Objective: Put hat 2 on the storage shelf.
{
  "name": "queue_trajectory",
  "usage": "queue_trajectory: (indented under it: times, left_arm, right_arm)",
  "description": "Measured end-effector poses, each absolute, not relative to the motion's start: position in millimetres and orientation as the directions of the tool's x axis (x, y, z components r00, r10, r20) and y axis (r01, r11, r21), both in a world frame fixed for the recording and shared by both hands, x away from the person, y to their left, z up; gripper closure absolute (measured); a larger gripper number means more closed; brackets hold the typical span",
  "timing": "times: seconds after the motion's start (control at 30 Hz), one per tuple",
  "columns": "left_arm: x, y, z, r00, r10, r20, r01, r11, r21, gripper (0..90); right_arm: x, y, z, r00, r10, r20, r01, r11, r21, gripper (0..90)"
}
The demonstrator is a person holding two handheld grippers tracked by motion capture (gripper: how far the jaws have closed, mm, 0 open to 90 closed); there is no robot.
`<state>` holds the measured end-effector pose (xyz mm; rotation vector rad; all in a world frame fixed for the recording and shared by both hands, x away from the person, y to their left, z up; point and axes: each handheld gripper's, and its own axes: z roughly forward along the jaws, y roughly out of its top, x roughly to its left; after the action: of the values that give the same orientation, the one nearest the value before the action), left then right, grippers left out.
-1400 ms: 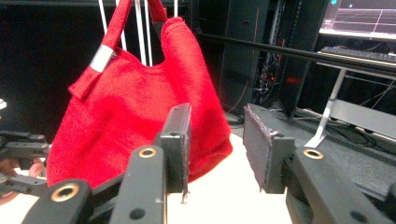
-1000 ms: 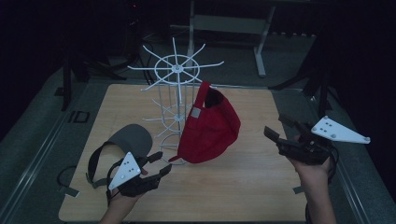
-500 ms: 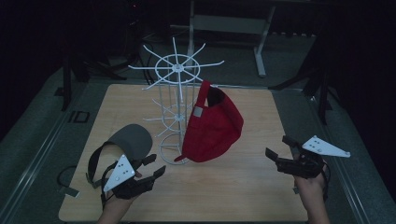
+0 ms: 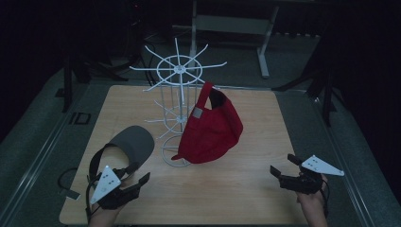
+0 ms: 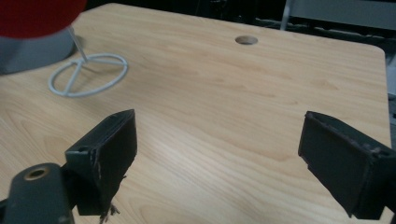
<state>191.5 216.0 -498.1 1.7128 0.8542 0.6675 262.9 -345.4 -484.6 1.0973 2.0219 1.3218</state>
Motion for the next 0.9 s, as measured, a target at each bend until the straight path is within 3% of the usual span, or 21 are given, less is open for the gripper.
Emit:
queue_trajectory:
  times: [0.23,0.47,0.9]
  left_arm:
    - [178.8,248.7,-507.0,0.474,0.88,0.022,0.265,-0.166,0.95,40.9]
    - [167.8,273.0,-519.8,0.372,0.927,0.054,0.352,-0.195,0.916,19.8]
    - [163.9,315.6,-553.6,0.188,0.981,0.048,0.524,-0.141,0.84,17.9]
  right_arm:
    - [260.1,-350.3,-500.5,-0.572,0.818,0.058,0.38,0.202,0.903,11.6]
    - [256.3,-351.9,-508.0,-0.577,0.816,0.036,0.338,0.198,0.92,11.6]
    - [260.1,-360.0,-534.7,-0.518,0.855,0.024,0.364,0.195,0.911,11.5]
